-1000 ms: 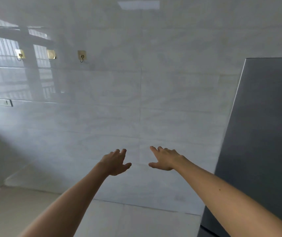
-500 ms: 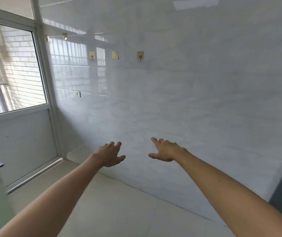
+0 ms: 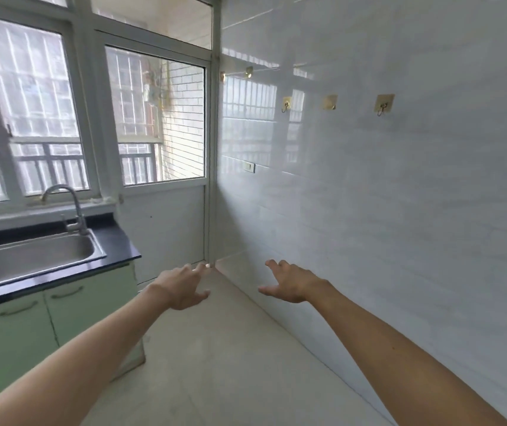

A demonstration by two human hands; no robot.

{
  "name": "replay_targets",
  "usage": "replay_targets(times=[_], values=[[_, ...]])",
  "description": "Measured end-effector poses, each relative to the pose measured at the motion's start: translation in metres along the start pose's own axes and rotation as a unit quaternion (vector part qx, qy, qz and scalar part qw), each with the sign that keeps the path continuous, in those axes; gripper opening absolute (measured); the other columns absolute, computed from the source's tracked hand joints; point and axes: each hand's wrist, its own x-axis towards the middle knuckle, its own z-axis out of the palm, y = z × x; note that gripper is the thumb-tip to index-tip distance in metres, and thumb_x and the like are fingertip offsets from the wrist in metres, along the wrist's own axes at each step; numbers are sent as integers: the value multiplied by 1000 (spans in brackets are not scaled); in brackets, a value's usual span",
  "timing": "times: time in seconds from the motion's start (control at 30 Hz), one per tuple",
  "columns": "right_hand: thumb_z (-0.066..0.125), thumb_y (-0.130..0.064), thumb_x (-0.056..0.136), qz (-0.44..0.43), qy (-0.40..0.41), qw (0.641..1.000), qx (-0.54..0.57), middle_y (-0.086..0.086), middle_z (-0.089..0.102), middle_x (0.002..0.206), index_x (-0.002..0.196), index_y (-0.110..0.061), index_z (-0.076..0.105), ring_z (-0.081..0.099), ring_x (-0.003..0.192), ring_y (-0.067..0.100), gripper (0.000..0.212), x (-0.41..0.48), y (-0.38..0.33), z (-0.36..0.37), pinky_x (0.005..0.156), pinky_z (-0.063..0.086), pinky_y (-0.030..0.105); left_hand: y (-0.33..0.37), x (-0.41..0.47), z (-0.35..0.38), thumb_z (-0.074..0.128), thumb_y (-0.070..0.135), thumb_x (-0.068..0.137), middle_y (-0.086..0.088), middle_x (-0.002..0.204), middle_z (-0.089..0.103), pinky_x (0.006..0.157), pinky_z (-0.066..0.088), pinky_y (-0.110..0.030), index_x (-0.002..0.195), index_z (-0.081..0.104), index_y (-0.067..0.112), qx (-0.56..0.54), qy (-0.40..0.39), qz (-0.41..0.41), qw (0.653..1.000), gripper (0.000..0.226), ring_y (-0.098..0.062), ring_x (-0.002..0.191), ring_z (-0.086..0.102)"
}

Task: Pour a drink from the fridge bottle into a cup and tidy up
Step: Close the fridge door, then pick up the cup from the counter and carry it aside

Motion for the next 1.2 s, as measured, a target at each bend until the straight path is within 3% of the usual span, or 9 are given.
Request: replay_targets(times=[0.3,0.6,0.9,1.2], values=[[45,-62,94,-184,-14,983,-15,9,31,155,155,-22,18,35,140,29,78,133,-114,-5,111,35,43,-121,-21,6,43,54,96,-12,149,43,106,41,-44,152,24,14,-19,-3,-188,982,72,-32,133,49],[48,-60,93,-345,-37,937,-32,9,32,155,153,-22,20,38,138,30,76,209,-232,5,110,37,47,-202,-77,18,43,51,97,-11,145,47,105,44,-45,150,26,15,-27,7,-347,937,67,-29,128,52],[49,-64,91,-494,-68,864,-60,4,31,156,154,-28,17,41,137,26,79,216,-346,39,108,40,47,-226,-167,38,43,47,98,-15,138,49,97,47,-48,147,29,12,-11,-18,-498,867,62,-33,123,53],[47,-63,93,-615,-65,779,-105,8,42,147,154,-25,17,51,125,27,78,154,-458,66,97,48,46,-216,-296,57,42,46,100,-15,144,45,98,47,-47,154,20,12,-17,-49,-612,789,68,-33,128,50]])
